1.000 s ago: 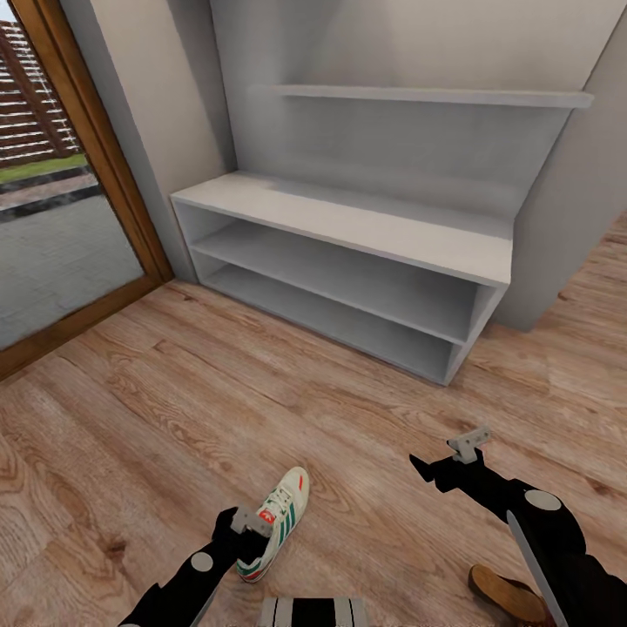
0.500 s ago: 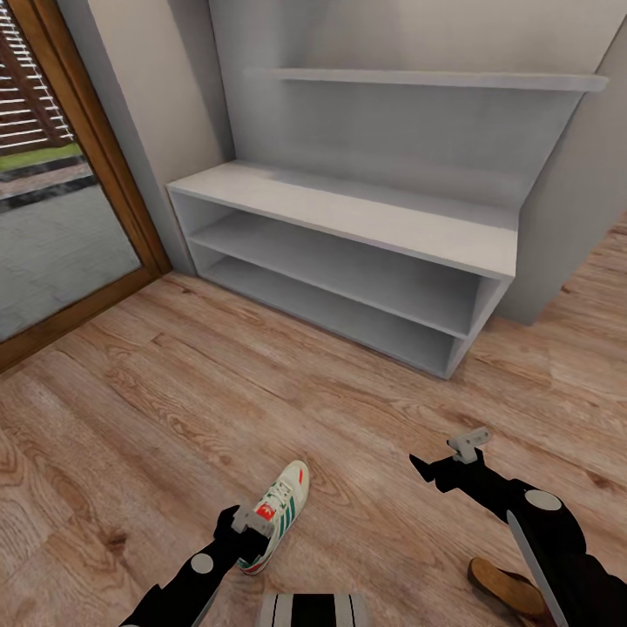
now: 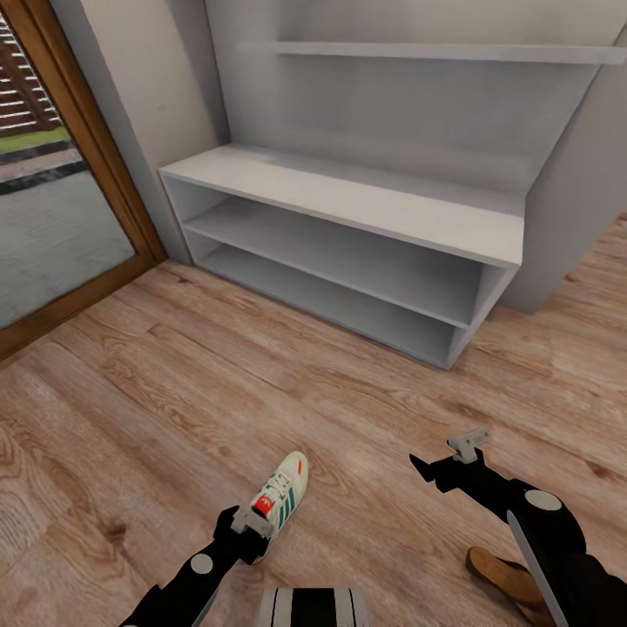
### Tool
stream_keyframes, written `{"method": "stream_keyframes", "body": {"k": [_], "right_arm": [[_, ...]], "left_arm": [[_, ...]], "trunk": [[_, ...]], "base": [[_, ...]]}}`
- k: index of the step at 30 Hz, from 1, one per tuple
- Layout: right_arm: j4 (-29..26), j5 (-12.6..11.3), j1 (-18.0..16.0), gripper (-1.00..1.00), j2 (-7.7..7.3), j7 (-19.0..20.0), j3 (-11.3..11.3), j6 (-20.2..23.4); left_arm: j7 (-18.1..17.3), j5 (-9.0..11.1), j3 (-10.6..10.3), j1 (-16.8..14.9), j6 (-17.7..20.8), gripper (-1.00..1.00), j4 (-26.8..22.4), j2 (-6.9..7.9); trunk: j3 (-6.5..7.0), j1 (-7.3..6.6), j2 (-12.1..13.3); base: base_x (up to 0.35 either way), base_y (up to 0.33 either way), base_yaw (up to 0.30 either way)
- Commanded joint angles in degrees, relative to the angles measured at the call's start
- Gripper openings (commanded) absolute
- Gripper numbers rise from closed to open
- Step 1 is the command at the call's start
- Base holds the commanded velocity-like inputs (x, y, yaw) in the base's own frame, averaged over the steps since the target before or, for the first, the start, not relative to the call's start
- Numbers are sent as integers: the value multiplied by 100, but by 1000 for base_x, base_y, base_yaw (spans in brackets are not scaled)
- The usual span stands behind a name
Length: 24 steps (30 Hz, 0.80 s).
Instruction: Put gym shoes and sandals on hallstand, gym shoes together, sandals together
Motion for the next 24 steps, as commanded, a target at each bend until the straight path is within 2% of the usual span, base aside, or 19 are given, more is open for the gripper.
{"method": "stream_keyframes", "body": {"k": [1,10,19,24], "right_arm": [[-6,9,-3,100,1,31,-8,31],[-6,9,-3,100,1,28,-7,31],[-6,9,-3,100,7,30,-8,31],[-6,9,-3,100,9,28,-8,31]], "left_arm": [[-6,-60,9,-2,-23,100,1,-1],[2,-66,9,-2,-42,100,-1,8],[3,-57,19,-2,-45,100,-2,9],[3,-53,31,-2,-45,100,-8,19]], "trunk": [[-8,-1,-1],[-41,-1,-1],[-244,22,-14],[-244,22,-14]], "base": [[0,0,-114],[0,0,-115],[0,0,-12],[0,0,0]]}}
